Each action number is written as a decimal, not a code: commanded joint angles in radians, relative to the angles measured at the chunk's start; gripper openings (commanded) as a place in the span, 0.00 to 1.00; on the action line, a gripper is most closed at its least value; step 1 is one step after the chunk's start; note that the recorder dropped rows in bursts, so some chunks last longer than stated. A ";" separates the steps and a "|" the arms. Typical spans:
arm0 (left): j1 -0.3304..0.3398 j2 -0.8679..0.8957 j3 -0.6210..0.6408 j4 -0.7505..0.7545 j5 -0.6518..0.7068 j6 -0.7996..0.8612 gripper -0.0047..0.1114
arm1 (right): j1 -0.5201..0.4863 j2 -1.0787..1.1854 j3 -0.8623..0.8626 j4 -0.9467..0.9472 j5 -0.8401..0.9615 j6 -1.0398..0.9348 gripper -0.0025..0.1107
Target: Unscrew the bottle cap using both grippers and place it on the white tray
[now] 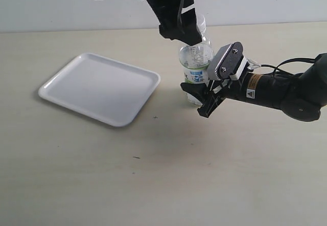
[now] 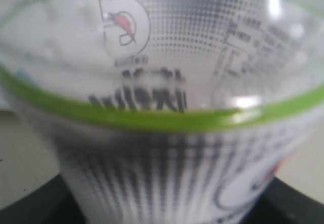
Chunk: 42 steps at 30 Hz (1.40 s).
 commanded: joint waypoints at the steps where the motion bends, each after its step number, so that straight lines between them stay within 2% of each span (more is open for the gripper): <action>1: -0.007 -0.013 -0.004 0.019 -0.002 0.040 0.74 | 0.001 0.004 0.000 0.006 0.076 -0.011 0.02; 7: -0.007 -0.015 -0.004 0.020 0.014 0.098 0.74 | 0.001 0.004 0.000 0.003 0.077 -0.011 0.02; 16: -0.007 -0.015 -0.004 0.020 0.053 0.359 0.74 | 0.001 0.004 0.000 0.003 0.101 -0.041 0.02; 27: -0.007 -0.015 -0.004 0.019 0.068 0.343 0.71 | 0.001 0.004 0.000 0.022 0.122 -0.121 0.02; 42: -0.007 -0.004 -0.004 -0.033 0.064 0.285 0.63 | 0.001 0.004 0.000 0.030 0.123 -0.115 0.02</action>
